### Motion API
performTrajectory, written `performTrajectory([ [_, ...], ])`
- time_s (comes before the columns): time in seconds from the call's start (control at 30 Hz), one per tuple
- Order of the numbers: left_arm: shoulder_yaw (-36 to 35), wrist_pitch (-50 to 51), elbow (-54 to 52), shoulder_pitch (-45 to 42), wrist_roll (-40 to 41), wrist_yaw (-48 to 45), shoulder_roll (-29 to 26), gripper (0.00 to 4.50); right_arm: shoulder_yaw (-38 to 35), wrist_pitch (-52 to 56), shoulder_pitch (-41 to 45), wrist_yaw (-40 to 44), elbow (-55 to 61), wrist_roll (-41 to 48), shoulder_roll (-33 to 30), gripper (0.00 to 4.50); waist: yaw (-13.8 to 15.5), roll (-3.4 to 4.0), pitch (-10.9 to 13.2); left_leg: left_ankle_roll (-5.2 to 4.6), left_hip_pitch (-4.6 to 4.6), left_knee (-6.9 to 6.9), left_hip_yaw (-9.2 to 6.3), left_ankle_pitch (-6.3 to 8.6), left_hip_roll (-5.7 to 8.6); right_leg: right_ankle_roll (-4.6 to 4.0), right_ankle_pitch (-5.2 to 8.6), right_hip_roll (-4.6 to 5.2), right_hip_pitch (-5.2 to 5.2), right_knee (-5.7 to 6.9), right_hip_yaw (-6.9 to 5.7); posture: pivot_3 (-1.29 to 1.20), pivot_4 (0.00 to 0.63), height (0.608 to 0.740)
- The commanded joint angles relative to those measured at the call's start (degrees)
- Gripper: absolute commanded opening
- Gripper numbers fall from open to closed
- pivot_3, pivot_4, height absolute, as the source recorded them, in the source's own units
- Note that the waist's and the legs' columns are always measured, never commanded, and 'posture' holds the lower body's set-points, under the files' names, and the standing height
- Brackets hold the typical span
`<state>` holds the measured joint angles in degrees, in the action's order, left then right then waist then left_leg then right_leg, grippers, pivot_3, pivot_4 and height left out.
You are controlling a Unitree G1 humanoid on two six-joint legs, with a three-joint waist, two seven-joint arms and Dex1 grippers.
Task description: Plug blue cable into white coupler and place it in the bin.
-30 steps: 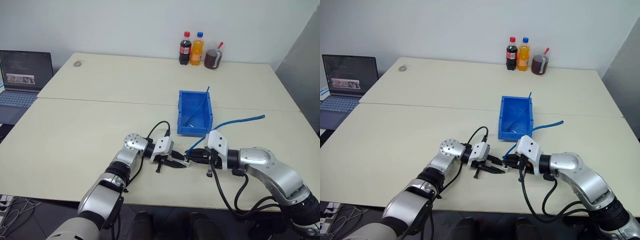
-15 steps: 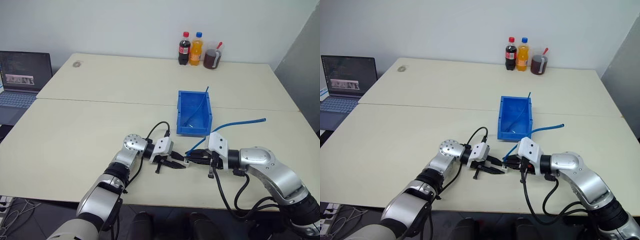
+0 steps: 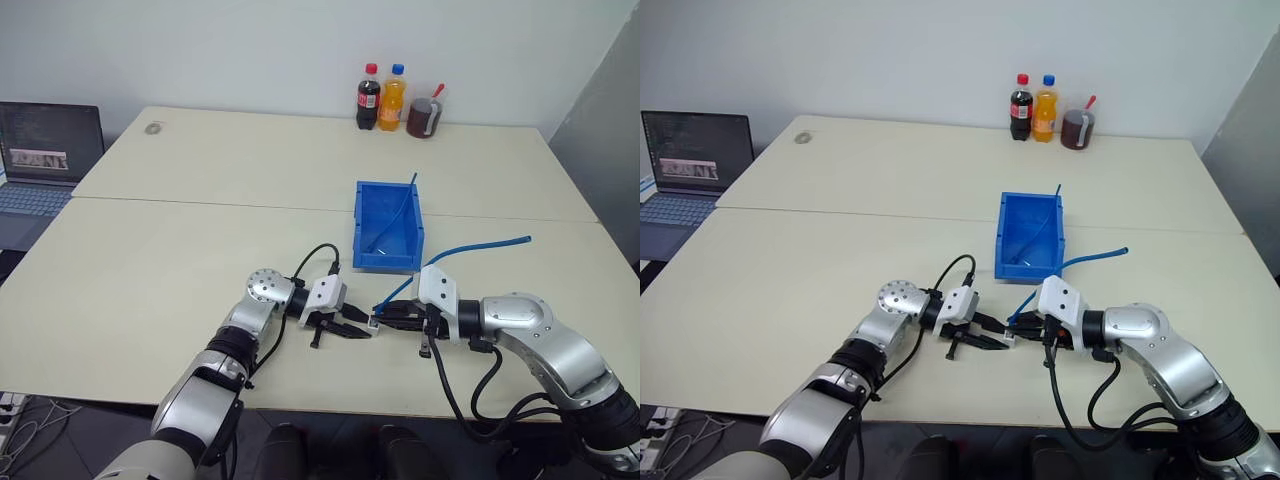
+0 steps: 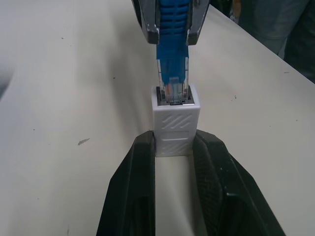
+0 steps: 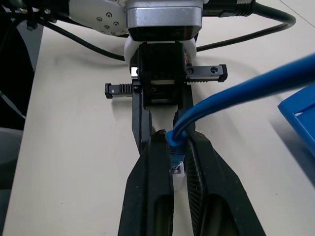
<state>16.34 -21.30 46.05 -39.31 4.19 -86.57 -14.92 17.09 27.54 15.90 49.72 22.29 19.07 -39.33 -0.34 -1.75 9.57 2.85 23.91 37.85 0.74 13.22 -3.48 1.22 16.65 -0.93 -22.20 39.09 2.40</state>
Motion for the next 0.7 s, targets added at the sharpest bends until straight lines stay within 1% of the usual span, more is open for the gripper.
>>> performTrajectory([
  [0.03,0.3,0.8,-0.8,1.4,0.0,-0.2,-0.3,0.76,1.5,-0.8,-1.0,-1.2,-0.9,-3.7,0.5,0.11,0.0,0.0,0.0,0.0,-0.01,0.0,0.0,0.0,0.0,0.0,0.0,0.0,0.0,0.0,0.0,0.0,0.15,0.74],
  [0.37,0.4,1.5,-2.0,1.7,0.3,0.1,-0.4,0.76,3.5,-4.8,-4.6,-1.0,-5.4,-7.5,2.0,0.11,-0.2,0.12,-0.3,0.0,-0.1,0.01,0.0,0.0,-0.02,0.21,0.12,-0.02,0.07,0.03,0.0,0.0,0.15,0.74],
  [0.7,0.7,1.8,-2.7,1.8,0.4,0.0,-0.4,0.76,4.0,-5.3,-5.6,0.0,-8.2,-8.1,2.2,0.11,-0.2,0.19,-0.7,0.0,-0.14,0.01,0.0,0.0,-0.02,0.22,0.13,-0.02,0.11,0.02,0.0,0.0,0.15,0.74],
])
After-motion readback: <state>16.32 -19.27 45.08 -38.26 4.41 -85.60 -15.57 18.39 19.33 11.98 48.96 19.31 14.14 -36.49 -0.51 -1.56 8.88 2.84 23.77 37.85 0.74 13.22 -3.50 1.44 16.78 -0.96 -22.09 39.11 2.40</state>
